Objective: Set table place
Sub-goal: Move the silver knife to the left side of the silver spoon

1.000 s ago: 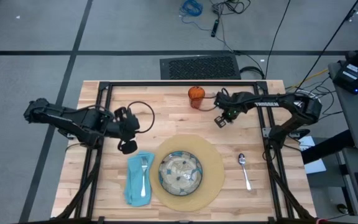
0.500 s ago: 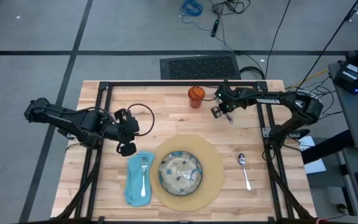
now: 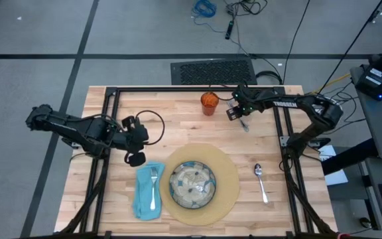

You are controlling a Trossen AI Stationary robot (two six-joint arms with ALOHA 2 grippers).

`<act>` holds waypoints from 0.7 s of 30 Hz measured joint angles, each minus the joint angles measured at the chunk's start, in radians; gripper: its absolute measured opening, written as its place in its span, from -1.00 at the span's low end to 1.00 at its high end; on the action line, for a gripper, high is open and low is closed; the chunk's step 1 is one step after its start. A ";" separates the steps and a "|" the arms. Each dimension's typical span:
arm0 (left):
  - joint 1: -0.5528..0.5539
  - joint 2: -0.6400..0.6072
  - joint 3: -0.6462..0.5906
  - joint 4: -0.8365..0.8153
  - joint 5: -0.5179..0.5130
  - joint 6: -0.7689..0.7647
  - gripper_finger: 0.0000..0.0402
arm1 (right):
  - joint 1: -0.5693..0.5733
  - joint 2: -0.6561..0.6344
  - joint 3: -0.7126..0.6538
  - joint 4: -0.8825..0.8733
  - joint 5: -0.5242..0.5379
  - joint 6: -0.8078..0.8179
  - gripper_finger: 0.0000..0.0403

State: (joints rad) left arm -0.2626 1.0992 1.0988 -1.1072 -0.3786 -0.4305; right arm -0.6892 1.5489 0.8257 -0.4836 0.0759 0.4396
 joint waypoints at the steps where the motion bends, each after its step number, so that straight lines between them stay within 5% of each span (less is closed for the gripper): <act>1: 0.000 0.000 0.000 0.000 0.000 -0.002 -0.72 | -0.003 0.005 0.000 0.002 0.000 -0.003 -0.50; 14: -0.022 0.000 0.000 0.000 0.001 -0.011 -0.72 | 0.000 0.130 0.006 0.003 -0.024 0.002 -0.55; 21: -0.035 0.000 0.000 -0.001 0.001 -0.011 -0.72 | 0.062 0.101 0.003 -0.010 0.007 0.029 -0.90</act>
State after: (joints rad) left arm -0.2974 1.0992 1.0992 -1.1080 -0.3775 -0.4412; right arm -0.6274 1.6501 0.8289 -0.4936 0.0827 0.4683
